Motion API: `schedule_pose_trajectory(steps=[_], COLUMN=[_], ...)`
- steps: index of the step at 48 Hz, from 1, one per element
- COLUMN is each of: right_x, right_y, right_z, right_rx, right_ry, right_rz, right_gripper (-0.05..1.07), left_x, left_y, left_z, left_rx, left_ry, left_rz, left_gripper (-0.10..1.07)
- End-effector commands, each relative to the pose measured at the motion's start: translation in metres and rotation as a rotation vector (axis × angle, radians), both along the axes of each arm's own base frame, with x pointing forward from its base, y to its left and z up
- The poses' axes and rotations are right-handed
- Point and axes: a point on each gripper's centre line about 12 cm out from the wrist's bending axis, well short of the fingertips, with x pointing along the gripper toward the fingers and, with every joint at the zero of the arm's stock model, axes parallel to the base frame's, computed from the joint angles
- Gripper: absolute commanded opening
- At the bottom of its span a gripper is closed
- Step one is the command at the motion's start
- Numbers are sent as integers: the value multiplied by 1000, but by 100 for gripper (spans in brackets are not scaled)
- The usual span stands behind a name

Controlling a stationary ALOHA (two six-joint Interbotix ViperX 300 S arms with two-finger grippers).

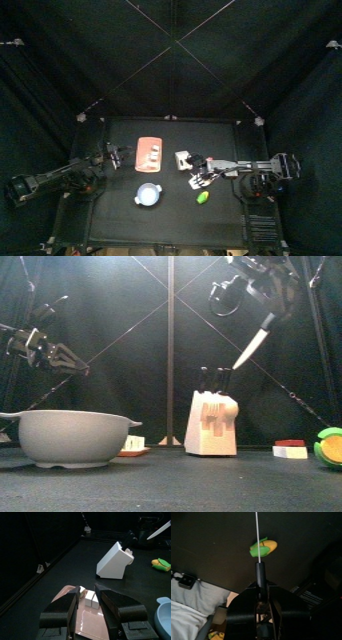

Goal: Put pairing knife in holder

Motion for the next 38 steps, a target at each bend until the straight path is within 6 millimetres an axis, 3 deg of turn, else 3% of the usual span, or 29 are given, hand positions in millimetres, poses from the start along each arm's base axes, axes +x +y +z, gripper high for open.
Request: schedule_pose_trajectory(steps=[1, 11, 38], right_x=[-9, -14, -2], right_y=[-17, -39, -56], right_z=[1, -17, -12], right_rx=[-1, 3, 0], right_ry=[-6, 5, -93], right_rz=[-48, -62, -64], right_gripper=[43, 44, 44], left_x=[2, 2, 1], left_y=[0, 0, 0], left_z=[3, 3, 0], left_rx=[11, 11, 7], left_ry=[-7, -7, 4], left_rz=[-11, -11, -4], left_gripper=[72, 72, 72])
